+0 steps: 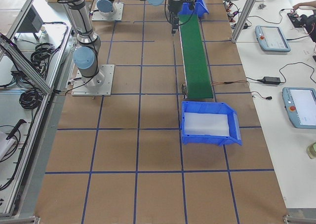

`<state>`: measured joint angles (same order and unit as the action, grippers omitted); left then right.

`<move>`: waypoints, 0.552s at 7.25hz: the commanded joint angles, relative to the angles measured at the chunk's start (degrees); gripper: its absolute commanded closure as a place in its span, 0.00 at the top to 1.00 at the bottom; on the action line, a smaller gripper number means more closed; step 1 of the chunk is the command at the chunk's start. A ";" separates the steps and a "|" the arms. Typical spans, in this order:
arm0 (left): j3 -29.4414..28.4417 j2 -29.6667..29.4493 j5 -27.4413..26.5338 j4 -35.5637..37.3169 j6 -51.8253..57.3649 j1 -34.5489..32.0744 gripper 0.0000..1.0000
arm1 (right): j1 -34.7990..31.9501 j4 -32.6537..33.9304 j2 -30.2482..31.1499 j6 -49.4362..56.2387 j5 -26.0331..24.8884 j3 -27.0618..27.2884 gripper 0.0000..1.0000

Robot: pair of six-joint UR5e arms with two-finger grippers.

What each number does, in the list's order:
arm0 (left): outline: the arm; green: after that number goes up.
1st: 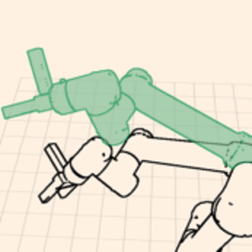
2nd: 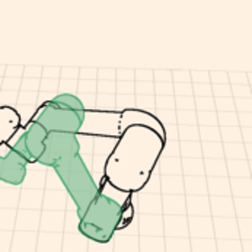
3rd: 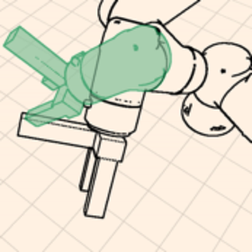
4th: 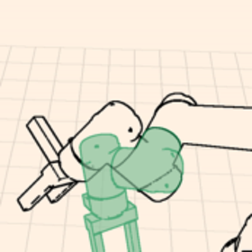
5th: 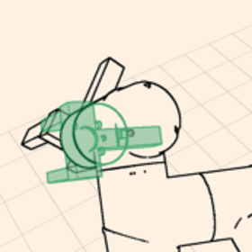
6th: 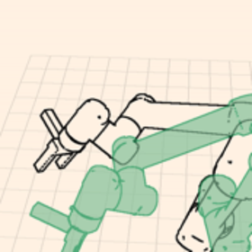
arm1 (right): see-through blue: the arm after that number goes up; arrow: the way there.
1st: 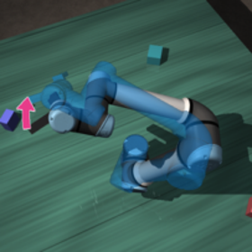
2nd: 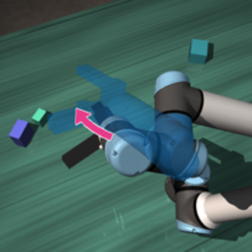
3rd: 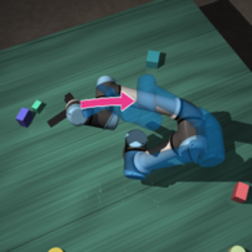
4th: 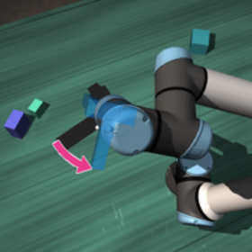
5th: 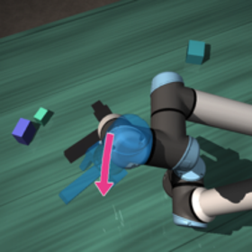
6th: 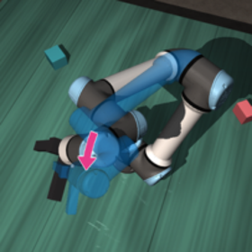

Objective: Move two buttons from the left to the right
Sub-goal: 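Lower the left gripper and grasp the red button's black block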

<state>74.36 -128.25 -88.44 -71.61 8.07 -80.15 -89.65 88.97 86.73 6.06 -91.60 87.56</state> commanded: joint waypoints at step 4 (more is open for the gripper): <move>0.35 -1.91 -0.06 0.07 -0.07 -0.01 0.63 | 0.00 0.06 0.02 -0.09 0.02 -0.02 1.00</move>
<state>74.57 -130.05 -88.50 -71.54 7.94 -80.19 -89.65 89.00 86.73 6.01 -91.59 87.54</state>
